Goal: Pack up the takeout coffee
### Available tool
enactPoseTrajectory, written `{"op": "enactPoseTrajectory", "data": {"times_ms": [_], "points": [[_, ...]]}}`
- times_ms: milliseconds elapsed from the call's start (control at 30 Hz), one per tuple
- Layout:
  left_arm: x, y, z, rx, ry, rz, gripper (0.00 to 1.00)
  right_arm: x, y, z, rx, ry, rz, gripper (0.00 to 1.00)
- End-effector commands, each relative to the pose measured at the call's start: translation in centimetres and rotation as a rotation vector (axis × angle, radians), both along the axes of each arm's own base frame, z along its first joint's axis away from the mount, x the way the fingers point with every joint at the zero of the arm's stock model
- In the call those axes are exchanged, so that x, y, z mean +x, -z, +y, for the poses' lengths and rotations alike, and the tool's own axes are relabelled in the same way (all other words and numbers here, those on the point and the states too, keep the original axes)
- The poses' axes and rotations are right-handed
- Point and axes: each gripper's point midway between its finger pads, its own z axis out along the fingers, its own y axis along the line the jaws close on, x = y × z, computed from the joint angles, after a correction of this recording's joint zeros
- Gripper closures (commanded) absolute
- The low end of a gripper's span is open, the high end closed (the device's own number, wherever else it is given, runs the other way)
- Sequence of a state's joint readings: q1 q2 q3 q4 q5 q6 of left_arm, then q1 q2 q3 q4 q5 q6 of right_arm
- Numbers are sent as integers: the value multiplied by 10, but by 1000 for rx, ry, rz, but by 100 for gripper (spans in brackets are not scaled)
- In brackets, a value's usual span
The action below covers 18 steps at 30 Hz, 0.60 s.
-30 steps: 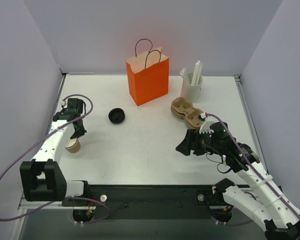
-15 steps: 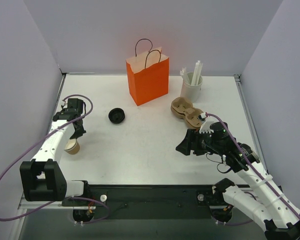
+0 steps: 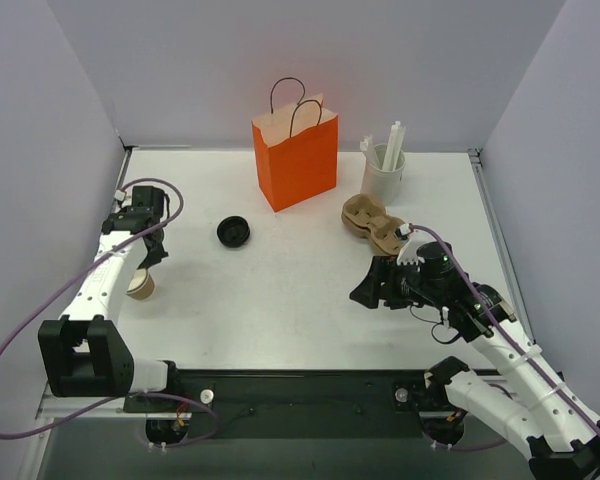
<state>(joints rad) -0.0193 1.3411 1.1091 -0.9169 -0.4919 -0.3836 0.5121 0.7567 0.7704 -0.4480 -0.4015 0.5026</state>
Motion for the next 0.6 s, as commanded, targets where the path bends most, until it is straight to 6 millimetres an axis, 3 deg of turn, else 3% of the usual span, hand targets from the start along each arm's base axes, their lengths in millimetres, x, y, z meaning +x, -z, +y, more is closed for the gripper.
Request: {"op": "enactPoseTrajectory", "data": {"times_ms": [0,133,233,433,500,533,567], "points": [[2,-6,-1,27,-16,79,100,7,-17,8,38,-8,-36,33],[11,-19,-6,74,0,75,100,8,-17,11,38,-15,-33,33],[14,-14,-24,-11,73,78,99,10,-13,13,39,-11,-16,32],[9,-11,-18,34,58,95,100,12,-12,18,54,-13,-7,32],[8,-8,-19,29,60,109,91,13,-12,18,54,-11,-8,32],[8,-6,-19,27,62,117,100,13,-12,18,55,-11,-7,32],[8,-5,-19,24,61,120,100,13,-13,19,56,-10,-8,32]]}}
